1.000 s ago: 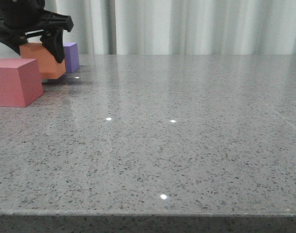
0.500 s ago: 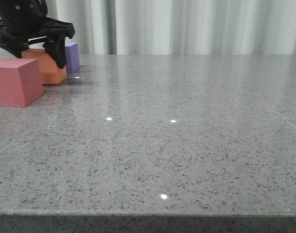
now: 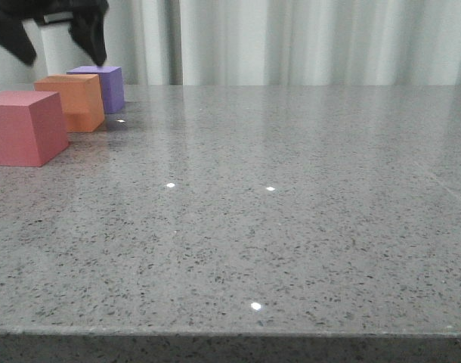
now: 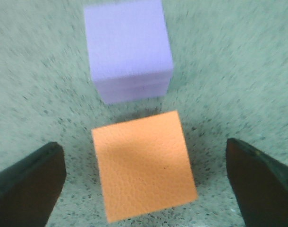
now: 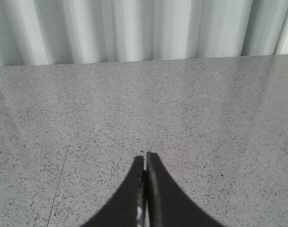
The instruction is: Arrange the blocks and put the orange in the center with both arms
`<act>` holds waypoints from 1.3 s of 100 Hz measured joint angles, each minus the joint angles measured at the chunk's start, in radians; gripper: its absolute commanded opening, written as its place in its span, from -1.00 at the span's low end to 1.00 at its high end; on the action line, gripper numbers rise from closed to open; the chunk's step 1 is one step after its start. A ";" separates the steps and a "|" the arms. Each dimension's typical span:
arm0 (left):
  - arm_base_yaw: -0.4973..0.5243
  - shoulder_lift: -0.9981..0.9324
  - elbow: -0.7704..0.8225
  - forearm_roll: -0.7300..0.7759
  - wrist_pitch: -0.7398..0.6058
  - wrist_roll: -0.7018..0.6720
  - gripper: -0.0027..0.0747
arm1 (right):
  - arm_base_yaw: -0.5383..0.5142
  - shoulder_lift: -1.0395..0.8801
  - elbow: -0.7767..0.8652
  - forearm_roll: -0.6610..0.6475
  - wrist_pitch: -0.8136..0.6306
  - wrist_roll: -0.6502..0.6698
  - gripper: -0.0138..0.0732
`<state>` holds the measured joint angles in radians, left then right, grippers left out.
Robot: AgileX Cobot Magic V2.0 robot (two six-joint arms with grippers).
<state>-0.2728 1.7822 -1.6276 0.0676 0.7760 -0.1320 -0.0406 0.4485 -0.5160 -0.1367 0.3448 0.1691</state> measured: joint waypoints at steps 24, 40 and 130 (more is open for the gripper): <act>0.000 -0.186 0.073 0.002 -0.047 0.000 0.75 | 0.000 0.000 0.000 0.000 0.000 0.000 -0.84; 0.000 -0.343 0.224 0.002 -0.130 0.000 0.75 | 0.000 0.000 0.000 0.000 0.000 0.000 -0.84; 0.000 -1.224 0.970 0.004 -0.385 0.000 -0.98 | 0.000 0.000 0.000 0.000 0.000 0.000 -0.84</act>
<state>-0.2728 0.5584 -0.6574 0.0712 0.3905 -0.1320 -0.0406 0.4485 -0.5160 -0.1367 0.3448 0.1691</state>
